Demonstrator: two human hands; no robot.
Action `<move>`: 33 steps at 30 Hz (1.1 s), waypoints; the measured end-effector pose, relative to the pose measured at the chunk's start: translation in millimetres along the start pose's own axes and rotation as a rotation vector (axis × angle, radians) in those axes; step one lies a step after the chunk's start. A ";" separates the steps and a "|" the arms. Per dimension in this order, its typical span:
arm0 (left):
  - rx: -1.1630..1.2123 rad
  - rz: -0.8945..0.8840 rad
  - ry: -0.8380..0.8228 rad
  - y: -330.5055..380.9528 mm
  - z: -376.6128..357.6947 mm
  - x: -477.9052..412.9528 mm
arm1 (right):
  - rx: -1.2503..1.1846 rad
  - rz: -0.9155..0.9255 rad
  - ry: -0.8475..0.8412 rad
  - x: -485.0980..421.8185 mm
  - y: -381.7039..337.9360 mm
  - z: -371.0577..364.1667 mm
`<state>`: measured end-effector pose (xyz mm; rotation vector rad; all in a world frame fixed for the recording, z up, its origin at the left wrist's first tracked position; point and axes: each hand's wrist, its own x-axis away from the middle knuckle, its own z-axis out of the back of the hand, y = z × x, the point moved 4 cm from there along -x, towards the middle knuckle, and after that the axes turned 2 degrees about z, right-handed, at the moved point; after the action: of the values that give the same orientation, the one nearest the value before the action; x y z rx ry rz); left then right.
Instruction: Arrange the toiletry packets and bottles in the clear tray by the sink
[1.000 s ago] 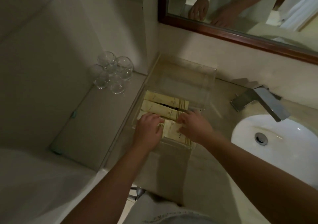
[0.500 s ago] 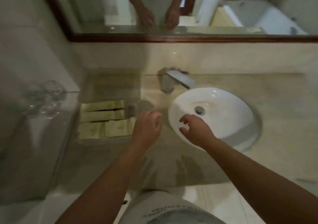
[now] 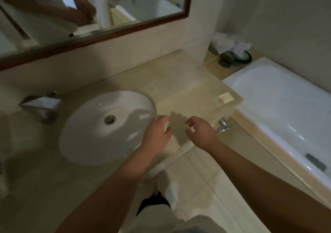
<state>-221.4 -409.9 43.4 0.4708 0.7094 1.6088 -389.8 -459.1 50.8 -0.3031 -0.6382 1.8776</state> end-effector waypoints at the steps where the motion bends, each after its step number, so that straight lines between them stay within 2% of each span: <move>1: 0.003 -0.015 -0.019 6.4 -10.6 -11.4 | -0.007 -0.023 0.015 -4.9 12.8 6.3; 9: 0.147 -0.021 -0.182 48.9 -108.8 -136.4 | 0.017 -0.303 0.030 -79.2 126.6 59.1; 17: 0.141 0.028 -0.339 62.2 -159.5 -214.3 | 0.149 -0.369 -0.011 -165.6 192.4 93.0; 20: 0.129 0.056 -0.366 56.3 -168.6 -223.2 | 0.274 -0.266 -0.061 -190.9 202.7 89.8; 23: 0.121 0.172 -0.372 52.4 -174.4 -229.1 | 0.439 -0.104 -0.105 -211.8 204.9 86.0; 29: 0.120 0.432 -0.226 44.9 -167.0 -211.7 | 0.685 0.144 -0.320 -240.3 209.2 84.1; 31: 0.139 0.542 -0.151 38.2 -161.3 -194.8 | 0.684 0.218 -0.376 -242.6 205.0 82.7; 33: 0.190 0.655 -0.057 32.0 -154.4 -170.0 | 0.528 0.270 -0.353 -240.3 188.1 78.7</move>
<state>-319.3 -606.3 -31.4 0.9562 0.7069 2.1306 -481.6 -754.2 -10.7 0.3066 -0.3163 2.3024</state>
